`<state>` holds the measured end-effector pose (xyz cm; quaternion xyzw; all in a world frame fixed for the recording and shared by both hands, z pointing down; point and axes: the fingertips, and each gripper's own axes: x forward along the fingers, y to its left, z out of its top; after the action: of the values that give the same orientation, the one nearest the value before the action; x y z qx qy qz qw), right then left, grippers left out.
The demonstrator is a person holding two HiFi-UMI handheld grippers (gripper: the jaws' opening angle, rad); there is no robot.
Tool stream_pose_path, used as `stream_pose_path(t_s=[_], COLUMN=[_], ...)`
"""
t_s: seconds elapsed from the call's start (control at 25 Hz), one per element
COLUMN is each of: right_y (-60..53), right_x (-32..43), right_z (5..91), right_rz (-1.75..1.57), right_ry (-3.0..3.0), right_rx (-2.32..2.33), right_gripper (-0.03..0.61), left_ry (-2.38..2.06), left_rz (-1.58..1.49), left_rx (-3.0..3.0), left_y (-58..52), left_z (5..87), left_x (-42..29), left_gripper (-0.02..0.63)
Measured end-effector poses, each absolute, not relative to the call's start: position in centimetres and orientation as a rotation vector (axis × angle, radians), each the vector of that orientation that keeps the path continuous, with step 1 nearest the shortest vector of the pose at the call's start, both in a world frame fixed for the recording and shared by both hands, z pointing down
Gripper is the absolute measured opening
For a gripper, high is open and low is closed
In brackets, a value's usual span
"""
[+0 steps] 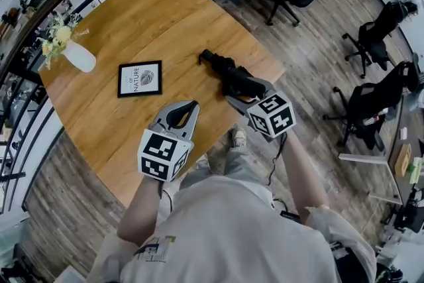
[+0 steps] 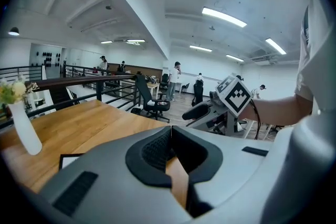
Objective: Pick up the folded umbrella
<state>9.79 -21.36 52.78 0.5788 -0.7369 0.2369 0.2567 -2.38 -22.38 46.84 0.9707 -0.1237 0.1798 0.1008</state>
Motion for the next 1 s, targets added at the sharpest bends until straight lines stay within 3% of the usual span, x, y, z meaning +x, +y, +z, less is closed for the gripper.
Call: stream_pose_path(t_s=[1.0], right_y=[-27.3], right_x=[20.9], right_z=[69.3], right_rz=[0.922], right_ry=[-1.914], right_rx=[1.205], right_gripper=[0.330], left_ry=[-0.639], left_rz=[0.760], left_rx=[2.416], left_y=[-28.5], left_z=[59.8], left_x=[6.6], left_gripper=[0.020])
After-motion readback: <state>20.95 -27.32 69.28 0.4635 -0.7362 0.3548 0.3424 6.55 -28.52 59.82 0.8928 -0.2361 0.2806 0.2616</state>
